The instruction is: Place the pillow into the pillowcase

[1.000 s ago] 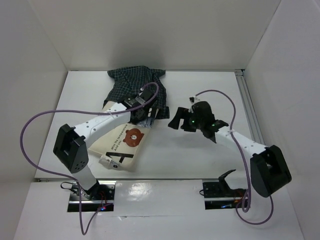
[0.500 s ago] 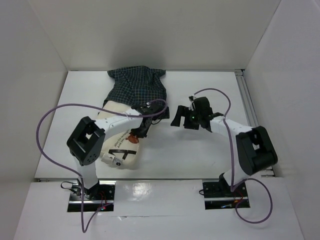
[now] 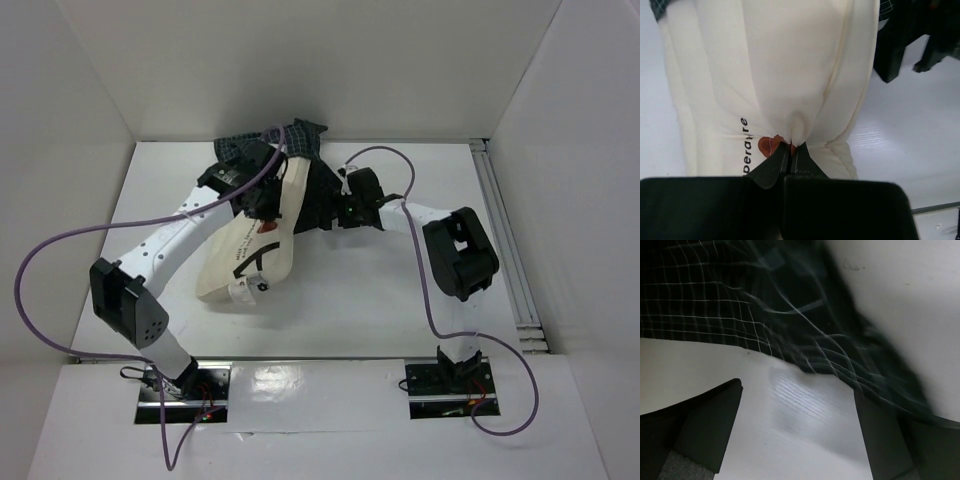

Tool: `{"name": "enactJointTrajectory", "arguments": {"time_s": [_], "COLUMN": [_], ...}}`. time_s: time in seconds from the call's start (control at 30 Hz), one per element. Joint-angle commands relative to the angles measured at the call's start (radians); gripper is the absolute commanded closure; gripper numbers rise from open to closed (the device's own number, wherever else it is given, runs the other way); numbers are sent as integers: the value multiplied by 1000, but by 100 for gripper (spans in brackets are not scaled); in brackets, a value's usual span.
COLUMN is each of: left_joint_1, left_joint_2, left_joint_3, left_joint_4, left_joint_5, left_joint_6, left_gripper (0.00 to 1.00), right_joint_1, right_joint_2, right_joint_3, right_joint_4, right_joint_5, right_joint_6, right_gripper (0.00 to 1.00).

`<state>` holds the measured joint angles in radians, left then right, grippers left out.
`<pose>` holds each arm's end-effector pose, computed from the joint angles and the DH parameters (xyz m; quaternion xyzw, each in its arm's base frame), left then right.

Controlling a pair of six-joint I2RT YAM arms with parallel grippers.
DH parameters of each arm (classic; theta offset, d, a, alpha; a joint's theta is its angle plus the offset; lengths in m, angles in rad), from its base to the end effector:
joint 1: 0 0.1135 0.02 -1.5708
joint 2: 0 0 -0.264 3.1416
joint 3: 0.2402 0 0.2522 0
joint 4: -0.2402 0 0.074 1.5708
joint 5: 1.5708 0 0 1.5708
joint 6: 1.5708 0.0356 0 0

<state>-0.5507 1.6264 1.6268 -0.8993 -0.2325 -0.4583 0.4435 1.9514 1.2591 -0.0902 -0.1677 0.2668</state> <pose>0.3002 -0.1747 0.3522 0.0051 0.9385 -0.0624 0.3396 0.3789 0.1866 0.1715 -0.1132 0.9137 0.2056 0.3319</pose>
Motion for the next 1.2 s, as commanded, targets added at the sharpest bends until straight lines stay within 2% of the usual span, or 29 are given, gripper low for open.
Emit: {"name": "enactJointTrajectory", "arguments": {"time_s": [0.0, 0.17, 0.33, 0.47, 0.67, 0.87, 1.0, 1.17], "left_joint_1": [11, 21, 41, 41, 51, 60, 80, 80], "left_joint_2": [-45, -45, -45, -45, -45, -54, -63, -72], "left_joint_3": [74, 84, 64, 53, 44, 34, 34, 34], "left_joint_4": [-3, -3, -3, -3, 7, 7, 7, 7], "left_joint_5": [24, 24, 36, 45, 54, 45, 45, 59], "left_joint_6": [47, 56, 66, 66, 66, 75, 95, 95], "left_gripper": [100, 100, 100, 100, 100, 100, 100, 100], "right_joint_1": [6, 6, 6, -3, -3, -3, -3, -14], "right_joint_2": [24, 46, -52, -88, -23, -12, -43, 23], "right_joint_3": [65, 143, 85, 74, 157, 213, 189, 255], "right_joint_4": [26, -5, 24, 33, 24, 1, 26, 21], "right_joint_5": [56, 97, 134, 122, 99, 215, 202, 57], "right_joint_6": [-64, -124, -214, -227, -259, -353, -392, -403], "right_gripper": [0, 0, 0, 0, 0, 0, 0, 2]}}
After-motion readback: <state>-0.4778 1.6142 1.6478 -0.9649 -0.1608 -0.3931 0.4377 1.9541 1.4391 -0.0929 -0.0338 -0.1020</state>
